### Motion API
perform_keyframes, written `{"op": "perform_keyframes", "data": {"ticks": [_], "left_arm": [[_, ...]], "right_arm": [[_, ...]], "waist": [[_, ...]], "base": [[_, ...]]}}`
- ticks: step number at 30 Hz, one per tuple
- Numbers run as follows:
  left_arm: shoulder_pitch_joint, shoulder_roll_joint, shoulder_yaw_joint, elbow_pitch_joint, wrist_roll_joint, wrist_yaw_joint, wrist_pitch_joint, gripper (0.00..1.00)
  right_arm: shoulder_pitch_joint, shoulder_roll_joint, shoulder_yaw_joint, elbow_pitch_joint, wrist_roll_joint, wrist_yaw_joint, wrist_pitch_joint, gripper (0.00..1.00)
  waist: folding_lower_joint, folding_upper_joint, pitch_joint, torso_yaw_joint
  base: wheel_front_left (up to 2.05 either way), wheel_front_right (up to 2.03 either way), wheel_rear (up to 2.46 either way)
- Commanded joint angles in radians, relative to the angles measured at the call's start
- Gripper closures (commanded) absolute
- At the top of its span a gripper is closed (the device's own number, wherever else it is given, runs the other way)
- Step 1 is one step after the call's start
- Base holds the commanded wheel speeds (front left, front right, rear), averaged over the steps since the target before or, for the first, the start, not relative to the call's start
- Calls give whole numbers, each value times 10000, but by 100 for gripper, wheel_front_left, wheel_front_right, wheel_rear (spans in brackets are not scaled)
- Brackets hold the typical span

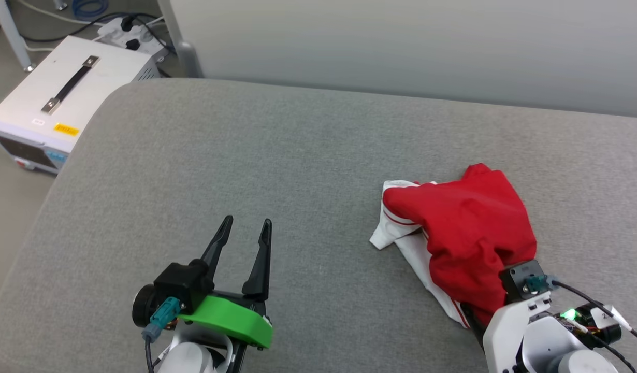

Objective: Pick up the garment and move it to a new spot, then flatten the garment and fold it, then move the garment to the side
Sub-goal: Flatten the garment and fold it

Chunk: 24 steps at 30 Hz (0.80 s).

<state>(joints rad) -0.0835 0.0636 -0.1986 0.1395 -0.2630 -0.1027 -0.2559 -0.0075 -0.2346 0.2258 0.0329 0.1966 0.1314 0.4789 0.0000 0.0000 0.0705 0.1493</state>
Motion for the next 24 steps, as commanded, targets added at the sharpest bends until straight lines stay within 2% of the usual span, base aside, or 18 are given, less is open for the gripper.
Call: {"op": "perform_keyframes", "data": {"ticks": [1, 7, 8, 9, 16, 24], "left_arm": [[-211, -50, 0, 12, 108, -59, -58, 0], [-327, -100, 89, 113, 124, -122, -58, 0], [-328, -106, 106, 132, 130, -130, -58, 0], [-321, -110, 126, 150, 134, -138, -58, 0], [-185, -125, 291, 278, 202, -165, -59, 0], [-168, -131, 278, 350, 214, -197, -59, 0]], "right_arm": [[-264, 16, -5, 154, -121, -7, 85, 0], [-697, 247, 266, 1169, -204, -7, 152, 0], [-731, 244, 366, 1345, -170, -7, 161, 38], [-761, 190, 516, 1477, -133, -7, 139, 100], [-876, -566, 1053, 1811, 285, -7, 260, 100], [-846, -2428, 1250, 1005, 1241, -7, 1017, 100]], "waist": [[0, 0, 343, 340], [0, 0, 564, 607], [0, 0, 571, 618], [0, 0, 561, 611], [0, 0, 270, 145], [0, 0, -28, -463]], "base": [[0, 0, 0], [0, 0, 0], [0, 0, 0], [0, 0, 0], [0, 0, 0], [0, 0, 0]]}}
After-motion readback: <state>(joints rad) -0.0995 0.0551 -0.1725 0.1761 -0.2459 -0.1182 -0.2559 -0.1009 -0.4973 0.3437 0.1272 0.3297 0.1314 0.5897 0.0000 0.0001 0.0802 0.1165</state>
